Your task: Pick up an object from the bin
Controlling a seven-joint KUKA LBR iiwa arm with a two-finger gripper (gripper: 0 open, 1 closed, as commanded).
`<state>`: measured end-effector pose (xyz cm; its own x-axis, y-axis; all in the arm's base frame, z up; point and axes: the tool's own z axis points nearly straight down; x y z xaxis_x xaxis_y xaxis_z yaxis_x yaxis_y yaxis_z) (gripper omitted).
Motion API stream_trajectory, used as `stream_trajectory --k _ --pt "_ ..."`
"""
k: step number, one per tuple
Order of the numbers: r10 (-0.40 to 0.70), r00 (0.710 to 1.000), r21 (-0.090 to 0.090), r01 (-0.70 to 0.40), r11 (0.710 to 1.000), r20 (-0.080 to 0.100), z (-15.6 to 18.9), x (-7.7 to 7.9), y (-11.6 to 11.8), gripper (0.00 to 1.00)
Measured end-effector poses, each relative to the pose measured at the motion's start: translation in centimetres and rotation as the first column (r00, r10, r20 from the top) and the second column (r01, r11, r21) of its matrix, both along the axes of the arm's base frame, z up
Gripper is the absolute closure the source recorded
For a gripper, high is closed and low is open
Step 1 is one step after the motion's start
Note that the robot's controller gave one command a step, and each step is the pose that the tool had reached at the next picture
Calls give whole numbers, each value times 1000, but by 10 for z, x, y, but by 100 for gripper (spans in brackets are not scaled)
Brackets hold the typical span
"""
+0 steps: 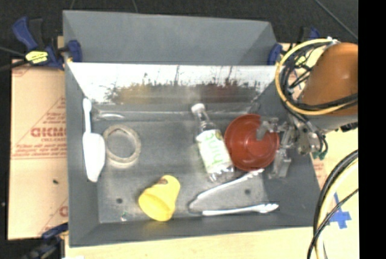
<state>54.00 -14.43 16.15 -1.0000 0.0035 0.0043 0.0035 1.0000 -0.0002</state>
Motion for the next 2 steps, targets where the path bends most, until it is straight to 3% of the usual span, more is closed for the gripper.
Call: stream_trajectory --k 1,2 --pt "5 1000 -2 -5 1000 8 5 2 1 0" --pt "430 903 -10 -430 903 19 -89 -46 8 0"
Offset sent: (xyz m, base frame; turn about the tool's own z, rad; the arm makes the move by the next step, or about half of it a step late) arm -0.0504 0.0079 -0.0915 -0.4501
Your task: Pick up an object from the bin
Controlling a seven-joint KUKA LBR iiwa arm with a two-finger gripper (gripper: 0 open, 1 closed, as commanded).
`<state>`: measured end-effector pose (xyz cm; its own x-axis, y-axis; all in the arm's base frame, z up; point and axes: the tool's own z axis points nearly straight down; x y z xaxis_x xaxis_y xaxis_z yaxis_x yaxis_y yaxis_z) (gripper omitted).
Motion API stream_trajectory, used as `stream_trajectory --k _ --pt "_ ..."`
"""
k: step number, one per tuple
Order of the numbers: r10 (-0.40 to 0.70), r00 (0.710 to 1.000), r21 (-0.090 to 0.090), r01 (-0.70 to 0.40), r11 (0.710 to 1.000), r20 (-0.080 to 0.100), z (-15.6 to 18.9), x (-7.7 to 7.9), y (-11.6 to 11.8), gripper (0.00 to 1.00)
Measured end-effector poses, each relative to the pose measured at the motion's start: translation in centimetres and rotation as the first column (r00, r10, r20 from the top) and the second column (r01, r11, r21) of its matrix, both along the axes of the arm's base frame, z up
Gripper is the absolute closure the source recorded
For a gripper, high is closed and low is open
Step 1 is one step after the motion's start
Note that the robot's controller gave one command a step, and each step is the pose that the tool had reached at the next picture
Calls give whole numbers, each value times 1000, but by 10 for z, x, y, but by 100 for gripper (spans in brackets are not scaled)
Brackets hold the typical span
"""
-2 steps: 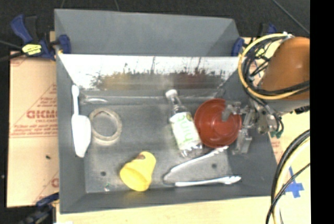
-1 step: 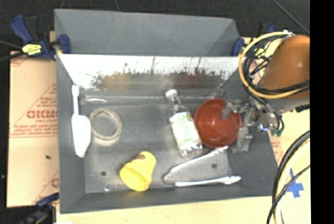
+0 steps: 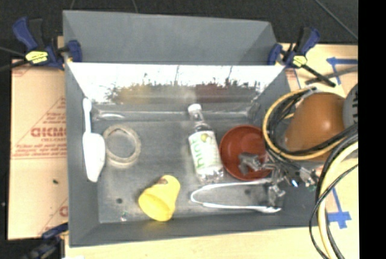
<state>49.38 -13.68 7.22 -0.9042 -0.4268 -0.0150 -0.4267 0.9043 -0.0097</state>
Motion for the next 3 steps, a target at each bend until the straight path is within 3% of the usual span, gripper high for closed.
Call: stream_trajectory --k 1,2,3 --pt "-102 995 -1 102 995 12 2 -6 1 0" --pt "468 883 -23 -468 883 22 2 -11 31 0" --pt "469 883 -25 -468 883 18 0 -5 33 0"
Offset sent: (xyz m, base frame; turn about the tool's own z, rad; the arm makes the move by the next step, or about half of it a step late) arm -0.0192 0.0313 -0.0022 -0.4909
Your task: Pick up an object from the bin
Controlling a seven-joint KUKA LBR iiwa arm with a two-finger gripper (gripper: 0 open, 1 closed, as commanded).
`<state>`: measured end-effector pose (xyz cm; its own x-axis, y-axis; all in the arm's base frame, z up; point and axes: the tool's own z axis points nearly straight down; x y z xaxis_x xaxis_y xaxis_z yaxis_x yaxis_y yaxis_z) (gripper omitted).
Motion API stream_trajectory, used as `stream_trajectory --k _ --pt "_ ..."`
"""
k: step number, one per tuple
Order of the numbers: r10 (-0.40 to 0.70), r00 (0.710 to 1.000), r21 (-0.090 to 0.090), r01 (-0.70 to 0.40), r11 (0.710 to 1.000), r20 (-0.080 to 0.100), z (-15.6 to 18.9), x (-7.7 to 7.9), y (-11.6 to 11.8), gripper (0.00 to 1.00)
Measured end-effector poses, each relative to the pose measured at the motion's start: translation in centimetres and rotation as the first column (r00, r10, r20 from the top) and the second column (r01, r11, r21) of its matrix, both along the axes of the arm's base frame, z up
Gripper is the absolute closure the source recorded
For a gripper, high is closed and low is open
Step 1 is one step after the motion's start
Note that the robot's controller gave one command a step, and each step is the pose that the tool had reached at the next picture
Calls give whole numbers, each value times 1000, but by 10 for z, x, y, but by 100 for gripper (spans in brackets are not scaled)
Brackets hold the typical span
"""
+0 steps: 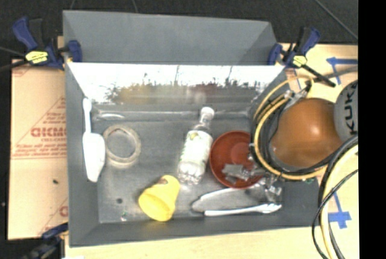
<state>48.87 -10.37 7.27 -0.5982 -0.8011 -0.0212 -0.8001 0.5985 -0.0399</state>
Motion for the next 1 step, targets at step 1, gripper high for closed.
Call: stream_trajectory --k 1 --pt "635 772 -44 -634 772 14 5 41 40 100"
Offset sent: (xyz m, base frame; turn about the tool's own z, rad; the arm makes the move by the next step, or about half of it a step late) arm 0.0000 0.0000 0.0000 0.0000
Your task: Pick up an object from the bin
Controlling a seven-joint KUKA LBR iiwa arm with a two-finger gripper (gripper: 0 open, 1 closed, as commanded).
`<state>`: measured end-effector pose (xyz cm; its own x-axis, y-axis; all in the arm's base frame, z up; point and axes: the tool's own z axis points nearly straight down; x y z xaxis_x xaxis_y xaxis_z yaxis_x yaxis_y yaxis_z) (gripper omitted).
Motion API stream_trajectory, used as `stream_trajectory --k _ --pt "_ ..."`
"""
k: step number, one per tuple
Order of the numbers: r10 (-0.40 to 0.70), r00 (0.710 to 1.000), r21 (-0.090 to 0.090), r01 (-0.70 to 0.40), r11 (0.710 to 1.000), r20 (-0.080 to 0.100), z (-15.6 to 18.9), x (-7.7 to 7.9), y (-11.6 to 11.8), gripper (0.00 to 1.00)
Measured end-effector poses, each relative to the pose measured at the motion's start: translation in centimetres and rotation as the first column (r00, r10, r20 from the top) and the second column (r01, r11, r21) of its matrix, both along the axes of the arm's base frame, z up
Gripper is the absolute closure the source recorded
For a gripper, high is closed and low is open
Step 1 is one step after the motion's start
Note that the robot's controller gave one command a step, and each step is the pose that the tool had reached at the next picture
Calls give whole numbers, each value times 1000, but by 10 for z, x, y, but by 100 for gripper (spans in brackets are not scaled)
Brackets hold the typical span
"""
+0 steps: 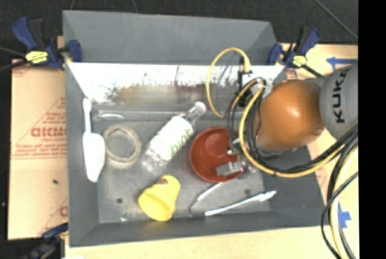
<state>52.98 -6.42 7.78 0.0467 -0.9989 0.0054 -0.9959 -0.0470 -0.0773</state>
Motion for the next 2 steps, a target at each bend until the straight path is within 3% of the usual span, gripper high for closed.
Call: stream_trajectory --k 1,2 --pt "-3 1000 1 3 1000 0 0 0 0 100" --pt "1 1000 5 -1 1000 -9 26 -3 2 100"
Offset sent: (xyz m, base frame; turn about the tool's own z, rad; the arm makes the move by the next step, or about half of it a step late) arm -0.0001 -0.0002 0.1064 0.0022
